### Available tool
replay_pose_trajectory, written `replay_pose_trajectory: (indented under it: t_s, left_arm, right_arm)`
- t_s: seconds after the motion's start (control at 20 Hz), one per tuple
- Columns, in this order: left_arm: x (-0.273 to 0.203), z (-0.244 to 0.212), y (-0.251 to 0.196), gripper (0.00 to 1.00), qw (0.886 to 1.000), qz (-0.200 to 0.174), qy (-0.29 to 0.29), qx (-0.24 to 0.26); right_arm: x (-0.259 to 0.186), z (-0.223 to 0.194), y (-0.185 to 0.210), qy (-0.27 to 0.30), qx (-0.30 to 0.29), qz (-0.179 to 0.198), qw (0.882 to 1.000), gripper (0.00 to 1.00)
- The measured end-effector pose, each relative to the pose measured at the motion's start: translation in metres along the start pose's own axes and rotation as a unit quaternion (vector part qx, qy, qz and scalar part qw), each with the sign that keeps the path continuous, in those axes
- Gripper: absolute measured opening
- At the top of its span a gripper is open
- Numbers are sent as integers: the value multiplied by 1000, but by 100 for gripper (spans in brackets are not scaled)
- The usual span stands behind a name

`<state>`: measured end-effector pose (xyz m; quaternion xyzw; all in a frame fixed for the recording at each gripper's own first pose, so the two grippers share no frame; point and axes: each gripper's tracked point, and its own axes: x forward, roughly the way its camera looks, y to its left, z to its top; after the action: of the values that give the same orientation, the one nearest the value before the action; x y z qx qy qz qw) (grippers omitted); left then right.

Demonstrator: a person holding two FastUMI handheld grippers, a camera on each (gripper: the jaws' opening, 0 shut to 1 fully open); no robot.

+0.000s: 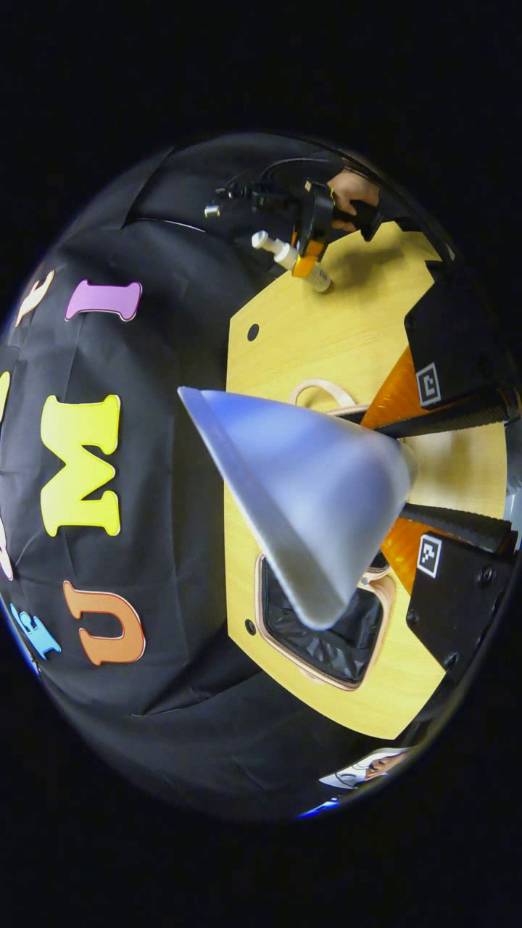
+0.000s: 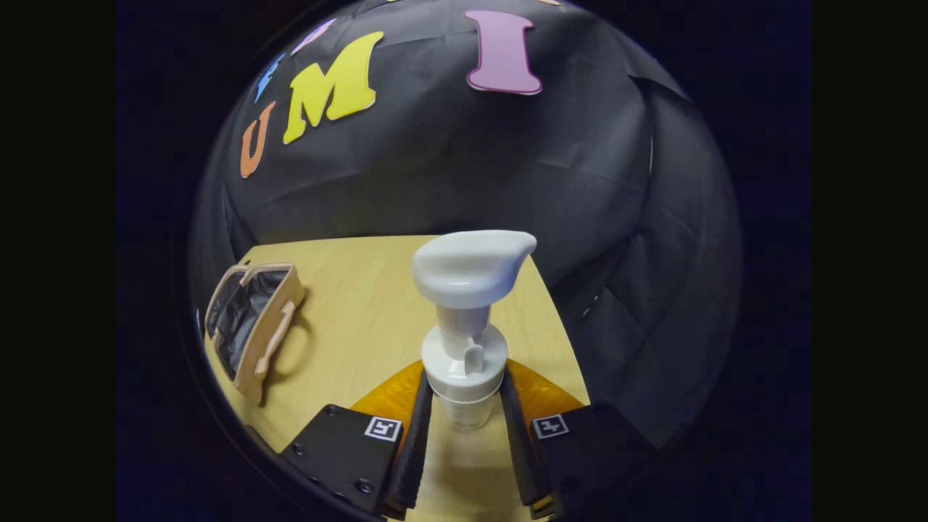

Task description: First open the suitcase, pack the skin care products into it, and then close the suitcase.

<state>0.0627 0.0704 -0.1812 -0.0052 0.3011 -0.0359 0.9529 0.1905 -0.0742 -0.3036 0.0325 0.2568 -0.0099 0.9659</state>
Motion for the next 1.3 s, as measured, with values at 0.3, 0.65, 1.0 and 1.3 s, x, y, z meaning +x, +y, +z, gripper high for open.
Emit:
replay_pose_trajectory:
  t_s: [0.3,0.65,1.0,1.3]
  left_arm:
    - [67,-30,50,50,998,-26,58,-10]
    - [142,-75,79,50,986,-39,159,-22]
    - [173,-79,69,49,977,-46,207,-6]
    - [181,-82,73,48,974,-47,220,-21]
  right_arm:
    - [-93,-6,41,-7,11,-21,1000,48]
    - [-164,-24,92,-8,33,-29,999,48]
    - [-182,-35,128,-2,15,-21,1000,48]
    - [-178,-26,161,7,-3,9,1000,48]
